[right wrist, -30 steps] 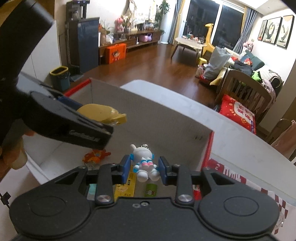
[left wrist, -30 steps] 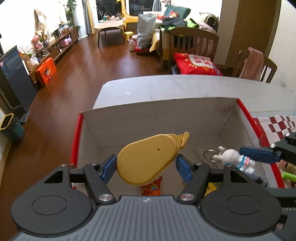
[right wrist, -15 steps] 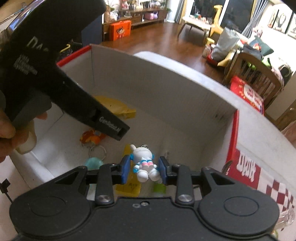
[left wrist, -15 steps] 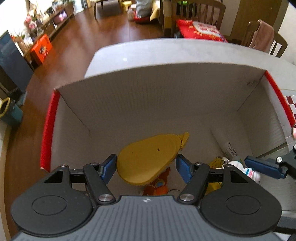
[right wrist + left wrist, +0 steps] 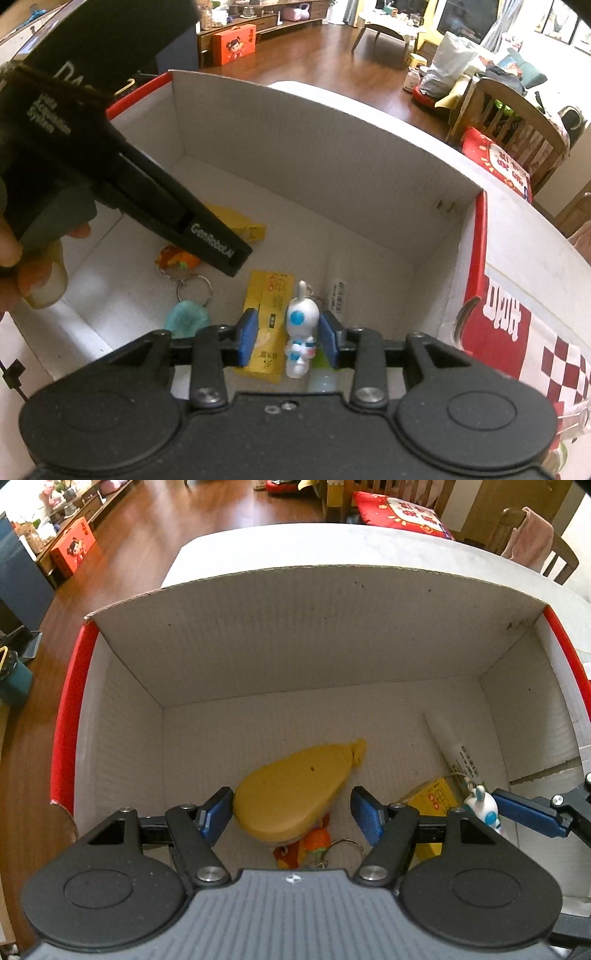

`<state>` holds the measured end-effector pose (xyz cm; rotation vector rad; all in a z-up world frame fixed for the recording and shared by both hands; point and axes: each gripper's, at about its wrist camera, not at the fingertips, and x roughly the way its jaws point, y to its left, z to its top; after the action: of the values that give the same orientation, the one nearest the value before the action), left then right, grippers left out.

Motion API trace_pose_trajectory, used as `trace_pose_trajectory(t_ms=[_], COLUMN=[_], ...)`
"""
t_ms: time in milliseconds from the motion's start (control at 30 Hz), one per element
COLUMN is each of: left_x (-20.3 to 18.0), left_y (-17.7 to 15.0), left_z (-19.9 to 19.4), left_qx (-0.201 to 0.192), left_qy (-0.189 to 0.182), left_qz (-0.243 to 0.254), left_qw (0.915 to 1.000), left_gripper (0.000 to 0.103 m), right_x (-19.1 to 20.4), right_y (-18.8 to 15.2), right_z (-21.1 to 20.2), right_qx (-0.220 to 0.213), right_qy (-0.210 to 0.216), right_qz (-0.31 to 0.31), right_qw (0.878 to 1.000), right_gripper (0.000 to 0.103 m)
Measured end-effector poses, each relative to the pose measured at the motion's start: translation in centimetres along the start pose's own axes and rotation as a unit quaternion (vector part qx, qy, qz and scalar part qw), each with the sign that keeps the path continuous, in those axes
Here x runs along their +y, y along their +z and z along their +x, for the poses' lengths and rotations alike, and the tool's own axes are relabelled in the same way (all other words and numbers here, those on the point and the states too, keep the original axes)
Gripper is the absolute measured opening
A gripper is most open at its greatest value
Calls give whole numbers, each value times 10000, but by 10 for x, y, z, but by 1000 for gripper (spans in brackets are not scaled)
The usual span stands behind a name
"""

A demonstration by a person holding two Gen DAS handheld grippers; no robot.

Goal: Organize rigid objects
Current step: 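Open the left gripper to drop the yellow tag while the right gripper releases the bunny, then withdraw both open grippers from the shoebox back toward the pile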

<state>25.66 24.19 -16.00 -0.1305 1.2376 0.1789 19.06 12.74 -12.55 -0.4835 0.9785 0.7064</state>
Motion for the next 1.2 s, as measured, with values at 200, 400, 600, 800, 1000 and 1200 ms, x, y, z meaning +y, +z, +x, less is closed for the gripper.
trace_pose_trajectory(t_ms=[200, 400, 600, 800, 1000, 1200], left_x=[2, 8, 14, 7, 3, 1], left_y=[2, -8, -15, -20, -29, -43], left_z=[-12, -35, -58, -78, -100, -123], left_qx=[-220, -439, -636, -896, -1246, -1638], left_qy=[83, -119, -235, -208, -276, -245], left_qz=[-104, -247, -335, -263, -330, -347], left_qw=[9997, 9987, 9971, 9954, 9913, 9856], left_gripper=[70, 72, 73, 73, 77, 77], right_x=[0, 1, 1, 0, -5, -6], right_y=[-2, -1, -4, -6, -11, -22], right_z=[-7, -20, -39, -58, -78, -104], right_qx=[-39, -174, -367, -542, -741, -1017], right_qy=[63, 64, 218, 258, 385, 486], right_qz=[7, -54, 32, 104, 159, 131], right_qw=[10000, 9998, 9991, 9981, 9964, 9935], right_gripper=[45, 48, 53, 58, 65, 76])
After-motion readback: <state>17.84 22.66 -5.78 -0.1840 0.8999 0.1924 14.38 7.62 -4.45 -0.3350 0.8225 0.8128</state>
